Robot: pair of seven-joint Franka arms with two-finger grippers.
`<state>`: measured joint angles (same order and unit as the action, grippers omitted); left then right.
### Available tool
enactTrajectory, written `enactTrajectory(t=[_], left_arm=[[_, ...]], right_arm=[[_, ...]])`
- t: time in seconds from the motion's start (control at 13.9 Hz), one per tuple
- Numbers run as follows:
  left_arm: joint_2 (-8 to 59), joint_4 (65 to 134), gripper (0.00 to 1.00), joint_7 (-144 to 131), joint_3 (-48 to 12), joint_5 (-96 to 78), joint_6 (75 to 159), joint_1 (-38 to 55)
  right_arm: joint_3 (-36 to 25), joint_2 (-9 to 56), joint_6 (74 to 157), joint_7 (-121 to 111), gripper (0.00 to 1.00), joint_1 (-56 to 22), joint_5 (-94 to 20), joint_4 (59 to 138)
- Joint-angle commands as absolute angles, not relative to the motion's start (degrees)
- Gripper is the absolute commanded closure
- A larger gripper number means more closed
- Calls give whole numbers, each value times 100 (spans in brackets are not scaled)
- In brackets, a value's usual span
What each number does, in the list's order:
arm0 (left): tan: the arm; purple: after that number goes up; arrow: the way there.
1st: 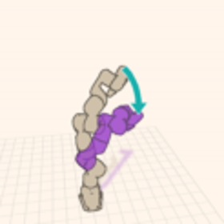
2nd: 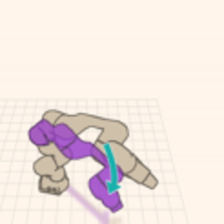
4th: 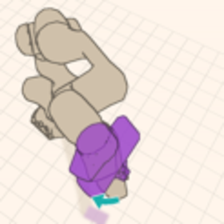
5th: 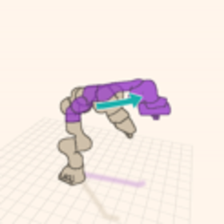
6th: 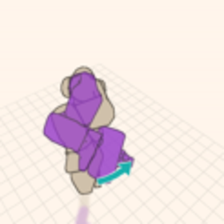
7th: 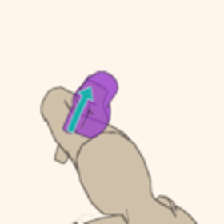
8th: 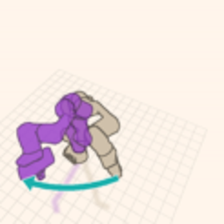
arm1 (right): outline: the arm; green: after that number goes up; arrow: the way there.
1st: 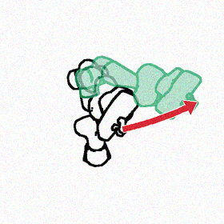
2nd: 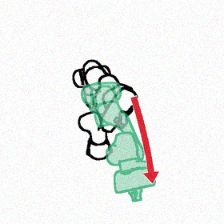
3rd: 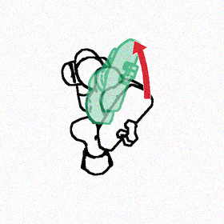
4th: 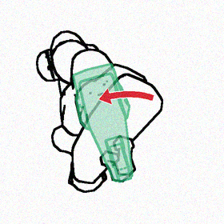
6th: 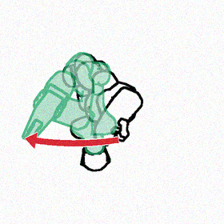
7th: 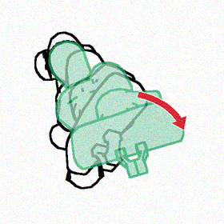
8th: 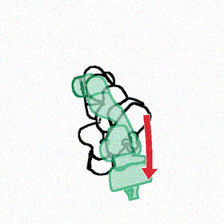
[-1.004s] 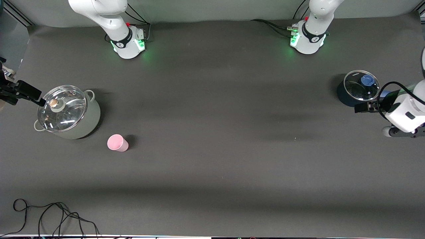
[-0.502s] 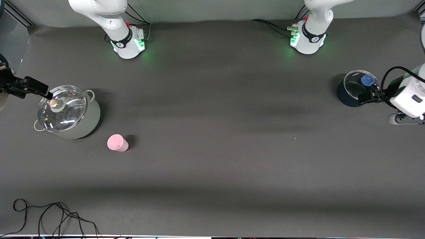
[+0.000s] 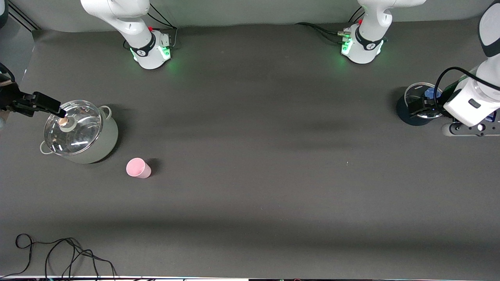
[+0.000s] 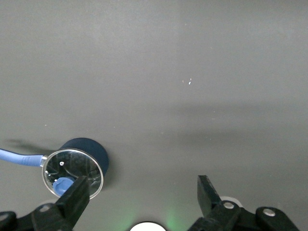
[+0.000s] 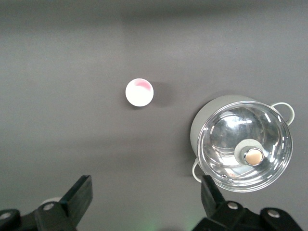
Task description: Transfer pink cup from left to right arm
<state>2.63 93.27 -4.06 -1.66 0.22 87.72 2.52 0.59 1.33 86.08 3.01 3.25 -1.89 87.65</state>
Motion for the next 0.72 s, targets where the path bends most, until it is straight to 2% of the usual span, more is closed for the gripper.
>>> enactTrajectory(t=[0.0, 0.65], left_arm=[[114, 9404, 0, -211, -26, -79, 8833, 360], [141, 9281, 0, -167, -9, 53, 8868, 308]], right_arm=[[88, 255, 8490, 185, 0, 360, -272, 8552], [88, 264, 8490, 185, 0, 378, -255, 8525]])
